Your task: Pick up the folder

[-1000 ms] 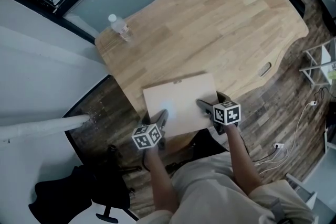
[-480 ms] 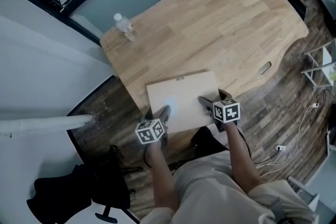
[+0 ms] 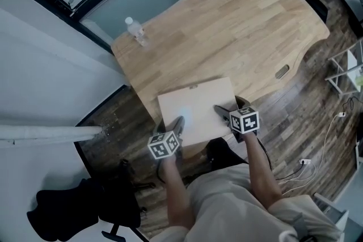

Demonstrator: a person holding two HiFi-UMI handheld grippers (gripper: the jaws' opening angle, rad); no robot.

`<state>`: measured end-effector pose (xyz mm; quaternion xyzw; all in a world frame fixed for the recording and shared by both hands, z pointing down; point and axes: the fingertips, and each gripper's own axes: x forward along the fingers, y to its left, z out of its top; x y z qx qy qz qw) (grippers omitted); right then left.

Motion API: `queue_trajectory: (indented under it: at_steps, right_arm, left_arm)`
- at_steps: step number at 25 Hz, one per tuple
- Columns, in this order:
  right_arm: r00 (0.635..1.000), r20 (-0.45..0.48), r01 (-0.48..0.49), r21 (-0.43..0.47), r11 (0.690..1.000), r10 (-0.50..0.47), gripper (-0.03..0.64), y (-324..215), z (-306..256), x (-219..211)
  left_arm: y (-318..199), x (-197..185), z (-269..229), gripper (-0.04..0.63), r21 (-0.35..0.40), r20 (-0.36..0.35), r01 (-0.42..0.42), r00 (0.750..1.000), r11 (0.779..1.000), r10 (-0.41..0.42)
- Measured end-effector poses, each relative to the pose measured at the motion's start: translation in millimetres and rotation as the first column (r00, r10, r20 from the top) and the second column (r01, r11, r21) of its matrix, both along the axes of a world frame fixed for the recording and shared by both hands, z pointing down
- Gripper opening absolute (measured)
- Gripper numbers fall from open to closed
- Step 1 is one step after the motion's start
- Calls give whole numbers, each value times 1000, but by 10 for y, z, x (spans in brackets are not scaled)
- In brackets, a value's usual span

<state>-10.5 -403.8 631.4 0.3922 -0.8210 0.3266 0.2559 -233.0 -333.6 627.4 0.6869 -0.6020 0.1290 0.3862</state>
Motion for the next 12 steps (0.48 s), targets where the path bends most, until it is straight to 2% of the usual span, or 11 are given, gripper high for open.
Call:
queue_trajectory:
  at_steps: [12]
  right_arm:
    - [998, 47, 43, 136, 990, -50, 417, 68, -573, -51]
  left_arm:
    - [181, -7, -611, 387, 137, 68, 44, 996, 990, -53]
